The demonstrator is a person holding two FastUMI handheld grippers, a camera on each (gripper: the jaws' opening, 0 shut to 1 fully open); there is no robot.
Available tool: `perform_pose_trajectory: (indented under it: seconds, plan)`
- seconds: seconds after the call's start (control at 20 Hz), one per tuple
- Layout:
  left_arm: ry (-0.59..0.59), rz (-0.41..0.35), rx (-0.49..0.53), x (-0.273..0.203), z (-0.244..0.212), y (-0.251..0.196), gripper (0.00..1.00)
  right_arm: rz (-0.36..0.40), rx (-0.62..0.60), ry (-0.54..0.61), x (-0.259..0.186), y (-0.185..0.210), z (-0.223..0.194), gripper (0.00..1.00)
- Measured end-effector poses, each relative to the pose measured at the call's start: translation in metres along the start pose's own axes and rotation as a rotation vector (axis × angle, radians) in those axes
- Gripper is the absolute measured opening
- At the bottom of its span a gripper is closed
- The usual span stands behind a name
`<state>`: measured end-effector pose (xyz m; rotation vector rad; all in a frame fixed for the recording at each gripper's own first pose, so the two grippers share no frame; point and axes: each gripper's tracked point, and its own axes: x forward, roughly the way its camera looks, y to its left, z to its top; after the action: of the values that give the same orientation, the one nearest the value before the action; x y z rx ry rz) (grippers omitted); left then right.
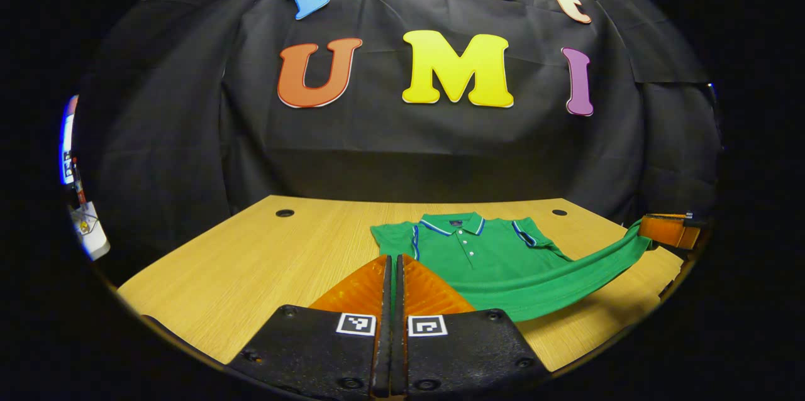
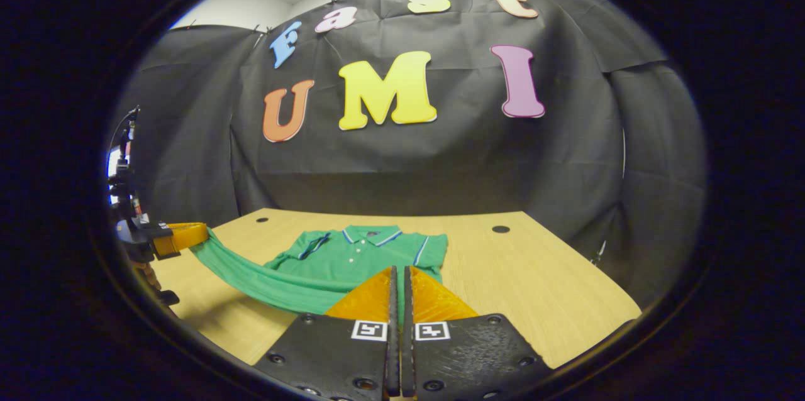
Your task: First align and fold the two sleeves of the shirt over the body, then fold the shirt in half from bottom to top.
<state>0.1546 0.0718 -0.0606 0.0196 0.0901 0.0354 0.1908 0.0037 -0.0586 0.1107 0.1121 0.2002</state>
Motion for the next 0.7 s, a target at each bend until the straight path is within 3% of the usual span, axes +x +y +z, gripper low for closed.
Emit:
perform_pose_trajectory:
  seconds: [0.35, 0.7]
  plan:
    - [-0.04, 0.004, 0.0, 0.119, 0.047, 0.013, 0.06, -0.053, -0.001, -0.024, 0.14, -0.011, 0.058, 0.01]
    - [0.043, -0.013, 0.007, 0.248, 0.022, 0.014, 0.06, -0.075, 0.006, 0.015, 0.27, -0.018, 0.064, 0.01]
